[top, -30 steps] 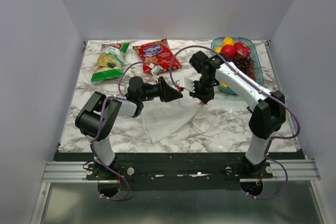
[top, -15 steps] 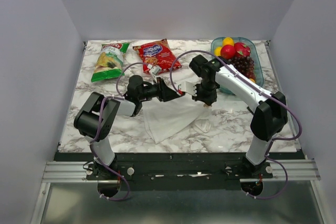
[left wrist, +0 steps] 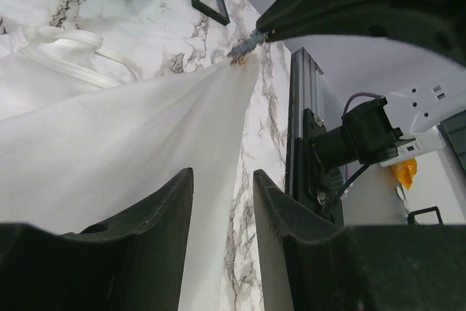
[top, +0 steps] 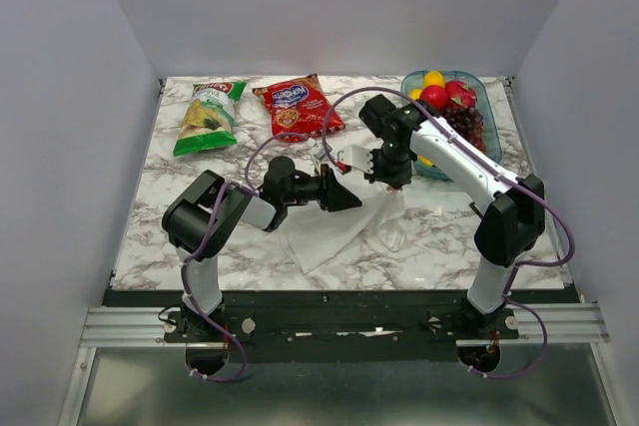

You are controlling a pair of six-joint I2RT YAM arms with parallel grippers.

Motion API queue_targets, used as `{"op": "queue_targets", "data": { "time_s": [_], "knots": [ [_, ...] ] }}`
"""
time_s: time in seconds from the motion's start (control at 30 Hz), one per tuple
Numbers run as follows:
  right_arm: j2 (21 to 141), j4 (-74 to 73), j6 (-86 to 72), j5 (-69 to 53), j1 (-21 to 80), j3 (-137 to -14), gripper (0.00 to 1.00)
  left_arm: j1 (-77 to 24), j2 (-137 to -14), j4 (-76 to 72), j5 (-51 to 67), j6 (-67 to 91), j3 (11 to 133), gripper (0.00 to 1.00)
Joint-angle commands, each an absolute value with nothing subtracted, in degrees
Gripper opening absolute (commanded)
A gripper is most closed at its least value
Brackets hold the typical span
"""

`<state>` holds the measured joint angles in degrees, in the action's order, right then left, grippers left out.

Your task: Remove the brooch from the garment

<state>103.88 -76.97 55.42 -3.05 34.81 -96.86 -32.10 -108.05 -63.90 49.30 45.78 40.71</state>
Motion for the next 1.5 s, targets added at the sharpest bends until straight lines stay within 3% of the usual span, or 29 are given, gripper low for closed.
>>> {"op": "queue_targets", "data": {
  "time_s": [0.0, 0.23, 0.6, 1.03, 1.33, 1.47],
  "knots": [
    [105.73, -86.49, 48.19, -6.75, 34.8, -102.91, 0.01, -31.46, -108.63, -66.45, 48.69, 45.35, 41.75, 0.47],
    [103.01, -76.47, 36.83, -15.02, 34.1, -97.48, 0.0, -30.59, -108.98, -66.18, 48.87, 45.7, 41.75, 0.47],
    [107.14, -67.16, 27.87, -22.23, 29.89, -106.61, 0.0, -29.97, -109.69, -64.69, 49.48, 45.62, 42.54, 0.47],
    [105.3, -58.55, 22.59, -29.44, 29.27, -102.58, 0.0, -27.87, -107.07, -63.02, 50.54, 47.64, 43.33, 0.46],
    [105.03, -59.05, 29.5, -32.35, 29.27, -100.1, 0.0, -23.2, -93.44, -32.1, 46.32, 29.02, 46.66, 0.51],
    [108.89, -75.34, 42.86, -21.06, 29.44, -106.5, 0.01, -23.2, -94.22, -27.69, 45.79, 25.4, 48.43, 0.52]
  ]
}}
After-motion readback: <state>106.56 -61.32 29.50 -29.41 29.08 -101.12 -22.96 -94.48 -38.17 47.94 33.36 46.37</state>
